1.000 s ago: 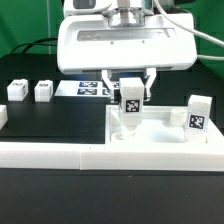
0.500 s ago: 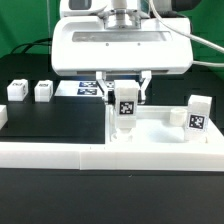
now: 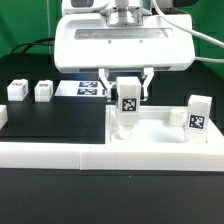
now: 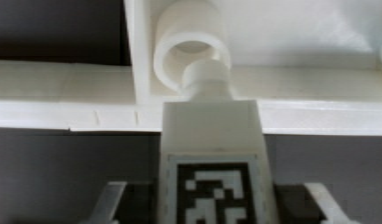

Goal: Assemble square table

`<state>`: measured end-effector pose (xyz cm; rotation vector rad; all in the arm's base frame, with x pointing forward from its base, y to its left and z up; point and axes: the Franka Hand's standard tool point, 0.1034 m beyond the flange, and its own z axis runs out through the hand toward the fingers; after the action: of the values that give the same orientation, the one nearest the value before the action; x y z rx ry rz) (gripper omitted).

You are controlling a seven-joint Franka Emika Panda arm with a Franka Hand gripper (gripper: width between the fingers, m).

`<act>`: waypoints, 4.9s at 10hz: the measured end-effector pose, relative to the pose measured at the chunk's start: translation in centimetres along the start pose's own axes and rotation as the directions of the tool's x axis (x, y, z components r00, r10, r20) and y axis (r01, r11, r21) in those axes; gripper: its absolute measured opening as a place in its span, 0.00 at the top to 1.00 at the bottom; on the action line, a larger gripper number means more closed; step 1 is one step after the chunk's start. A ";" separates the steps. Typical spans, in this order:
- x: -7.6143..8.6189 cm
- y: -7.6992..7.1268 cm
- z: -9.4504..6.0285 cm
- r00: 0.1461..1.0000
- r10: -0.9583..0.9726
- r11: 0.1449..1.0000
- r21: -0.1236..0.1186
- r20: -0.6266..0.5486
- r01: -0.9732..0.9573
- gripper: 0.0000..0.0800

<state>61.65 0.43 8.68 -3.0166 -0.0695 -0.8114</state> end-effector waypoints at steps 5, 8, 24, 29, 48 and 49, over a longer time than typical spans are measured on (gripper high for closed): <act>-0.7 0.0 1.0 1.000 0.001 1.000 -0.006 0.001 -0.001 0.64; -1.0 0.0 2.0 1.000 0.003 1.000 -0.010 -0.003 -0.003 0.64; -1.3 -0.5 1.4 0.996 0.081 0.997 0.005 0.049 -0.081 0.19; -0.3 -0.9 0.2 0.910 0.287 0.950 0.033 0.299 -0.310 0.19; 0.7 0.6 1.6 0.786 0.453 0.887 -0.129 0.420 -0.443 0.19; 0.6 0.7 1.6 0.786 0.454 0.887 -0.130 0.419 -0.443 0.19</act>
Offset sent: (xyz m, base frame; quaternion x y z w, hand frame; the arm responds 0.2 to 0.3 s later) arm 0.0063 -0.0018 -0.0066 -0.0030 0.0108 0.0009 0.9999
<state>63.03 -0.16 7.64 -2.9671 0.6361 -0.0804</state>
